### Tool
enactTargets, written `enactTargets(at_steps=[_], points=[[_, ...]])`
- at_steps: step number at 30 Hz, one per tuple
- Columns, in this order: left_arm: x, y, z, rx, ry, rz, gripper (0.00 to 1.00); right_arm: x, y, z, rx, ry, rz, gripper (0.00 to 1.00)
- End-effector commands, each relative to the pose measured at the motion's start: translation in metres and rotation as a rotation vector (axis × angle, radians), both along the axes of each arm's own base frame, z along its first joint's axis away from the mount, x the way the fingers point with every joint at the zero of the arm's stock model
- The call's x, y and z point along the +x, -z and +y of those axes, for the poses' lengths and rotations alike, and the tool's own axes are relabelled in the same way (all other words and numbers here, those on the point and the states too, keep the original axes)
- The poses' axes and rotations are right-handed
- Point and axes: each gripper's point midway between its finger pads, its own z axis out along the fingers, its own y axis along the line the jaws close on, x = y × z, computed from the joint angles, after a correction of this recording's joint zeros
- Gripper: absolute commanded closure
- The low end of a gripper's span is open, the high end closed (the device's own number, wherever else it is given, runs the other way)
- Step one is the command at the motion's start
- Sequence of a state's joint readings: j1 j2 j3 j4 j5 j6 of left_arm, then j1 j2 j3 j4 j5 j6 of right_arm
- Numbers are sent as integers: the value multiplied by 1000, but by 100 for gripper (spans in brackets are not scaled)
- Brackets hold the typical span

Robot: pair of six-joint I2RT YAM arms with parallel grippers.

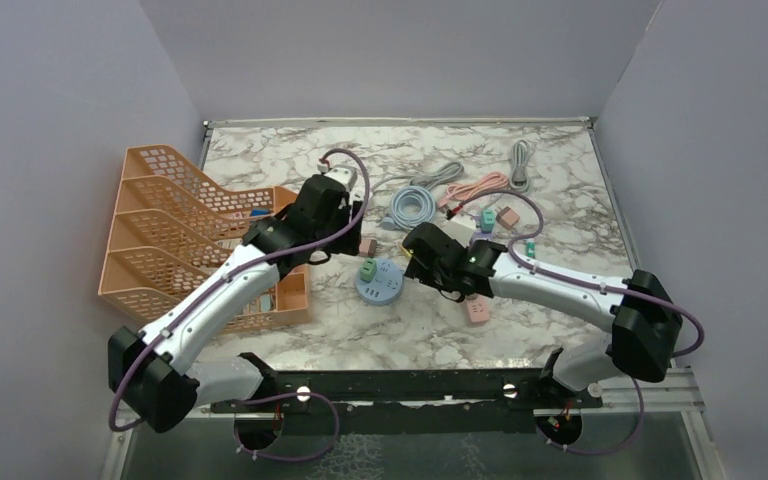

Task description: Insert the plug

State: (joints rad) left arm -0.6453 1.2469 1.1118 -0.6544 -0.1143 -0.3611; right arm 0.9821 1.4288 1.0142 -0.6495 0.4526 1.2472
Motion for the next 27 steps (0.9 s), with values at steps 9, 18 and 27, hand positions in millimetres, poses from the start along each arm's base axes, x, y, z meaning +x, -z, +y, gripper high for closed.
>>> enactTargets(at_steps=[9, 18, 27], points=[[20, -79, 36, -148, -236, -311, 34, 90, -1, 7, -292, -282, -136, 44], [20, -79, 32, -164, -219, -315, 34, 111, 44, 16, -530, -578, -81, 43], [21, -75, 33, -157, -227, -307, 34, 117, 66, 18, -554, -639, -57, 39]])
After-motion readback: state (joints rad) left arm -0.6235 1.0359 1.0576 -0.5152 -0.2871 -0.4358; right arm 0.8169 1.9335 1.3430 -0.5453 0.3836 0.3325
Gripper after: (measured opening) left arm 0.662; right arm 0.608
